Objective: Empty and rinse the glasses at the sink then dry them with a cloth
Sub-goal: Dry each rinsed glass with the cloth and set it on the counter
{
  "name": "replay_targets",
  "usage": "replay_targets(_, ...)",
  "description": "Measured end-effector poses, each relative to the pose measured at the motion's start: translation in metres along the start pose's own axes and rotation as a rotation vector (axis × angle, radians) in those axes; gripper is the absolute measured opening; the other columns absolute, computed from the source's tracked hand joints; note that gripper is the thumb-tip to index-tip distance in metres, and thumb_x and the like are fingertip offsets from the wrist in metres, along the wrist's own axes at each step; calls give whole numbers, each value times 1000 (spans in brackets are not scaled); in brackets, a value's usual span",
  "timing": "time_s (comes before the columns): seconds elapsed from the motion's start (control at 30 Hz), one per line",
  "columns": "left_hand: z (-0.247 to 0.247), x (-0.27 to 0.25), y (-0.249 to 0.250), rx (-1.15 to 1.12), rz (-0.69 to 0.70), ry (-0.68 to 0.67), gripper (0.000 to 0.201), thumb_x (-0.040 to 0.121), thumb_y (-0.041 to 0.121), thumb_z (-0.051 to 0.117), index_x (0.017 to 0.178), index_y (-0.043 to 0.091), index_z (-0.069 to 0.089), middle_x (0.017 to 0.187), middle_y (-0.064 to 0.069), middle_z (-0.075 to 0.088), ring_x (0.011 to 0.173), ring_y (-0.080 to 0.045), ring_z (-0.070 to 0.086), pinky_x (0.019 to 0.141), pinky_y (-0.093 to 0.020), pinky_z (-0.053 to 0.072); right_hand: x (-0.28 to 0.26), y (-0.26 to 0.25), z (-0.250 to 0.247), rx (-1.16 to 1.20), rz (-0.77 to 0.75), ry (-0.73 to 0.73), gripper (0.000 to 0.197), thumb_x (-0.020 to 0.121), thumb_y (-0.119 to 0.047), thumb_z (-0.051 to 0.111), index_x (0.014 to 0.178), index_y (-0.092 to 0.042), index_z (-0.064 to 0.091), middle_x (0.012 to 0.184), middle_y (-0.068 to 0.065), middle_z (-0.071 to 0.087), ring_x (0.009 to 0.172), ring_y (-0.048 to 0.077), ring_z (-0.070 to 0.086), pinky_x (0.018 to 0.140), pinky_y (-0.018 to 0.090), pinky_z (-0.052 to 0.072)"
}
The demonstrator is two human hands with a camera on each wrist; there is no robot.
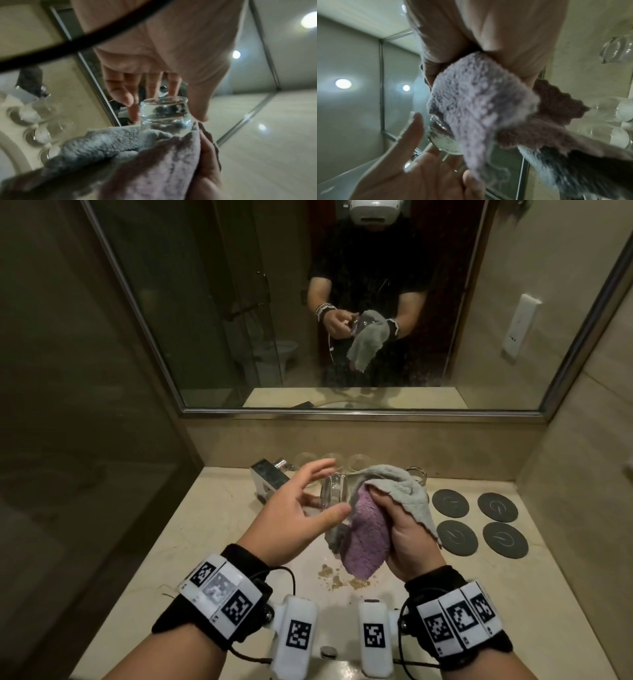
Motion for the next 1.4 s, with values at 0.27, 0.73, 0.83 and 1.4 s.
replay_targets(0.27, -5, -2, 3, 40, 47, 6, 53, 78, 50, 73, 127, 45, 52, 119, 19, 60, 89, -7, 62, 71, -27, 54, -2, 2, 7, 42, -1, -85, 63, 31, -40, 97, 86, -18, 78, 95, 12, 74, 82, 24, 72, 69, 40, 60)
replay_targets(0.73, -3, -2, 7, -179, -91, 66, 66, 75, 72, 55, 120, 24, 58, 100, 6, 66, 62, -8, 65, 57, -23, 49, -4, 7, 5, -60, -54, 0, 57, 42, -47, 93, 93, -27, 77, 103, 7, 72, 95, 25, 67, 93, 52, 52)
replay_targets(0.83, -2, -6, 9, -112, -20, 104, 32, 88, 43, 63, 113, 22, 61, 100, 7, 66, 62, -7, 64, 57, -21, 51, -4, 11, 3, -45, -59, 19, 60, 45, -43, 93, 98, -21, 76, 116, 15, 68, 112, 36, 60, 102, 65, 38)
replay_targets(1.4, 0, -6, 12, -112, -77, 63, 57, 80, 59, 58, 130, 32, 50, 123, 8, 60, 82, -11, 66, 67, -27, 56, -9, 7, 8, 55, 18, 24, 66, 50, -38, 93, 108, -15, 71, 115, 21, 66, 104, 44, 58, 94, 62, 45)
Point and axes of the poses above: each hand's wrist, its own x-axis towards the middle knuckle, its own z-axis out of the palm, y = z × x, the point moved 2 cm from there along x, towards the middle knuckle
